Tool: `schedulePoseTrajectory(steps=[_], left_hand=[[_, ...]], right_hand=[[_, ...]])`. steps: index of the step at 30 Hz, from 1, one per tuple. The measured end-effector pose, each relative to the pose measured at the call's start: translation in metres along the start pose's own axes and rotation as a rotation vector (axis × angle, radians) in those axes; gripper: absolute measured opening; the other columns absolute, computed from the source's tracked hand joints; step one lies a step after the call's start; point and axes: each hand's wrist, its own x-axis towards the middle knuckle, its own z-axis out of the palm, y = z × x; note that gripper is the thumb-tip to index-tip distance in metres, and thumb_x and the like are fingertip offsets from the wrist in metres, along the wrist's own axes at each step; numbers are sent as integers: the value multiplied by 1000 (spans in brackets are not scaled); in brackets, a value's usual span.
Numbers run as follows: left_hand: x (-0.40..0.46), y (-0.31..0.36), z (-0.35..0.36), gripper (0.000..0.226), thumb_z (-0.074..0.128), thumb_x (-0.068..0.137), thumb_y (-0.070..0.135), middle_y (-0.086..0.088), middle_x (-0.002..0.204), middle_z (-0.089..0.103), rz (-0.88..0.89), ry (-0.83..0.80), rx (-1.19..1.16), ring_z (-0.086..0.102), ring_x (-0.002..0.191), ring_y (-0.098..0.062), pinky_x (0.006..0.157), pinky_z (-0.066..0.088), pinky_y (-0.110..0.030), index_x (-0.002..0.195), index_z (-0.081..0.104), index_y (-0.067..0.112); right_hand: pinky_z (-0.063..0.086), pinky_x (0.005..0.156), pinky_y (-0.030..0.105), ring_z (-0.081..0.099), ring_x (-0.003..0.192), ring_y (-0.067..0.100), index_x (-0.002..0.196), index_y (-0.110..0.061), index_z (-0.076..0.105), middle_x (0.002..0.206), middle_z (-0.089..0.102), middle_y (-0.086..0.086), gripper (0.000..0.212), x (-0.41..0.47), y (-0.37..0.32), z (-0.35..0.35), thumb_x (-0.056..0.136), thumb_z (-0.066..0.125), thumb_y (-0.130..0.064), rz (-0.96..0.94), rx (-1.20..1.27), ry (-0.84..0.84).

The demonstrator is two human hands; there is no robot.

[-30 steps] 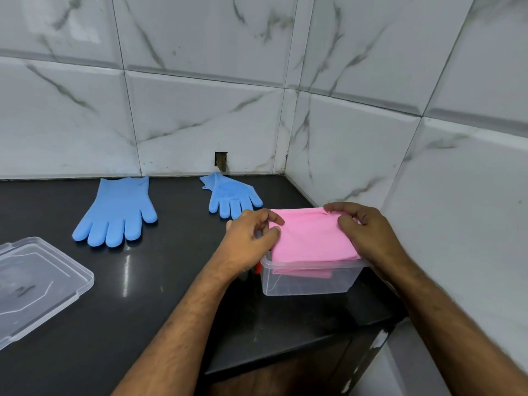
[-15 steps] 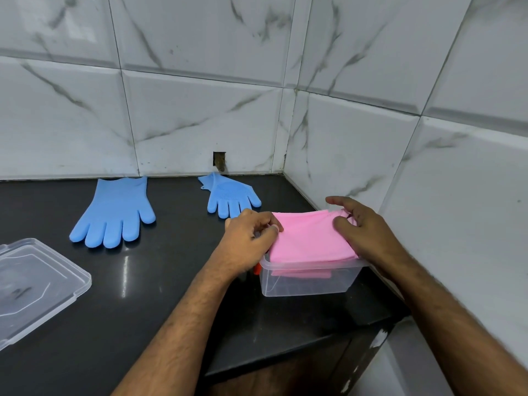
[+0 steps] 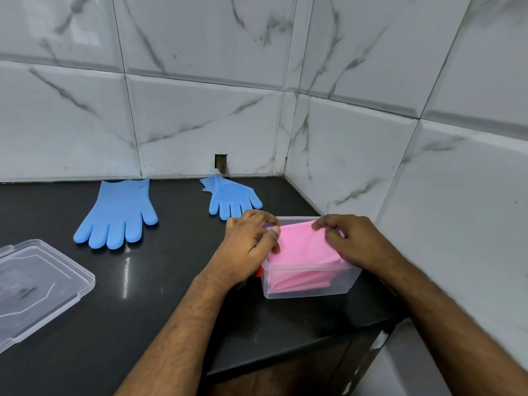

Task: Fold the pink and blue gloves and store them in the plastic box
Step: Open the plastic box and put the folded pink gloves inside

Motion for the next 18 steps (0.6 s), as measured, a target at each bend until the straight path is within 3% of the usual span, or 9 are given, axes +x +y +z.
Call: schedulePoseTrajectory(steps=[4,9,11,14,16,18], left_hand=[[0,3,-2,56,32,102,47,18,122,63,45,6,37,41,122,6,99,18,-28,85,80,23],[-7,9,-4,75,18,100,62,12,106,68,122,-50,34,53,109,-3,103,28,-36,81,78,22],[-6,11,-6,81,14,97,66,12,109,68,106,-78,41,54,110,-3,104,28,-35,81,78,21],[-4,14,-8,85,10,92,72,13,110,68,65,-115,47,51,111,-1,105,27,-32,96,77,19],[-3,15,-8,86,10,91,72,13,110,66,59,-122,52,48,109,2,102,25,-29,102,75,16],[-3,15,-8,82,14,94,70,15,109,64,54,-128,58,45,108,3,101,26,-29,105,74,15]], right_hand=[[34,68,8,51,80,-4,124,-29,72,130,68,-2,32,2,-4,-4,103,51,-18,-1,-64,-81],[39,95,25,56,120,15,141,-33,57,144,58,-2,37,3,-8,-22,104,54,-36,-24,-119,-276],[40,97,28,52,117,17,149,-36,46,145,52,3,51,3,-12,-26,100,58,-43,-13,-260,-353],[39,108,40,40,131,24,152,-36,40,146,39,6,66,0,-24,-27,92,65,-51,-66,-665,-272],[38,107,42,40,132,24,150,-32,45,146,40,4,73,1,-34,-26,86,72,-52,-160,-799,-231],[45,95,34,50,117,20,146,-25,50,135,50,2,72,5,-40,-27,83,78,-46,-176,-715,-316]])
